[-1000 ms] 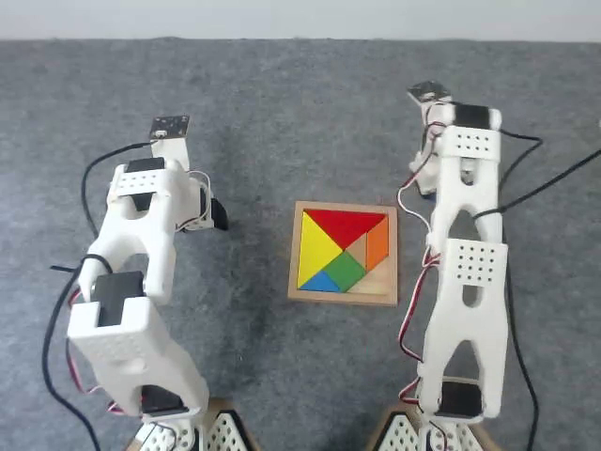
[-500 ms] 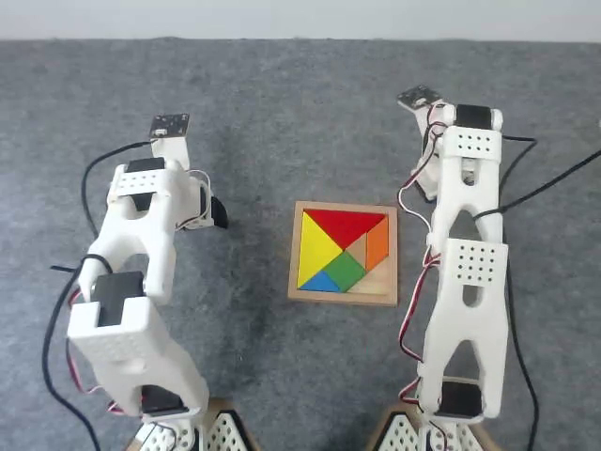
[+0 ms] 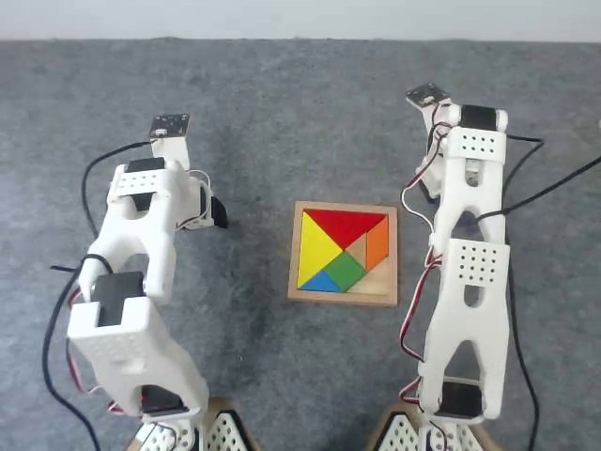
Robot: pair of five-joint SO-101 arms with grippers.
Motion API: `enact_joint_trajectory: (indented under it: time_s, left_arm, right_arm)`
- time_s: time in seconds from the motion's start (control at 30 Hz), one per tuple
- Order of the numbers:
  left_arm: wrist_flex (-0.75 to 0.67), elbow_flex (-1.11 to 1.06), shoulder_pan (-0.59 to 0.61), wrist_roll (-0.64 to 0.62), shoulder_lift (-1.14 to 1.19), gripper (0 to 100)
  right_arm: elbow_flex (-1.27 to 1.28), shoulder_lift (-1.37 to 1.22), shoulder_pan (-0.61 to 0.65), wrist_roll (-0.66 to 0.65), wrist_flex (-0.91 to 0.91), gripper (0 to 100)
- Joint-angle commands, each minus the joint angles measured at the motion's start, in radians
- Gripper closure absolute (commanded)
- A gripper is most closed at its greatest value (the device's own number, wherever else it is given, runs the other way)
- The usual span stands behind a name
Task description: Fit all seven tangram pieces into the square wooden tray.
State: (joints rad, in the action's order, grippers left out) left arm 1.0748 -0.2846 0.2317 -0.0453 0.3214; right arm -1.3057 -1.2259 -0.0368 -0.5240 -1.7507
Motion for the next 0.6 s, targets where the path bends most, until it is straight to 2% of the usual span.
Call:
enact_joint_trajectory:
  time_s: [0.0,0.1,0.27,0.37,0.47,0.5,0.57]
  left_arm:
    - [-0.015,0.002,0.003,0.014,-0.054,74]
    - [-0.015,-0.005,0.003,0.014,-0.054,74]
    - [-0.018,-0.008,-0.002,0.014,-0.054,74]
    - [-0.032,-0.012,-0.003,0.014,-0.054,74]
    - [-0.034,-0.013,-0.003,0.014,-0.054,74]
    - [-0.035,-0.013,-0.003,0.014,-0.054,74]
    - [-0.035,-0.013,-0.003,0.014,-0.054,74]
  right_arm:
    - [-0.009,0.101,-0.002,0.034,-0.042,95.7]
    - [-0.009,0.163,-0.038,-0.069,-0.051,93.1]
    - [0.158,0.377,-0.084,-0.150,-0.053,75.7]
    - [0.433,0.628,-0.051,-0.152,-0.053,75.2]
    - [0.825,0.941,-0.042,-0.150,-0.042,76.1]
    - [0.968,1.023,-0.041,-0.160,-0.012,76.1]
    - [1.232,1.099,-0.044,-0.166,0.193,76.0]
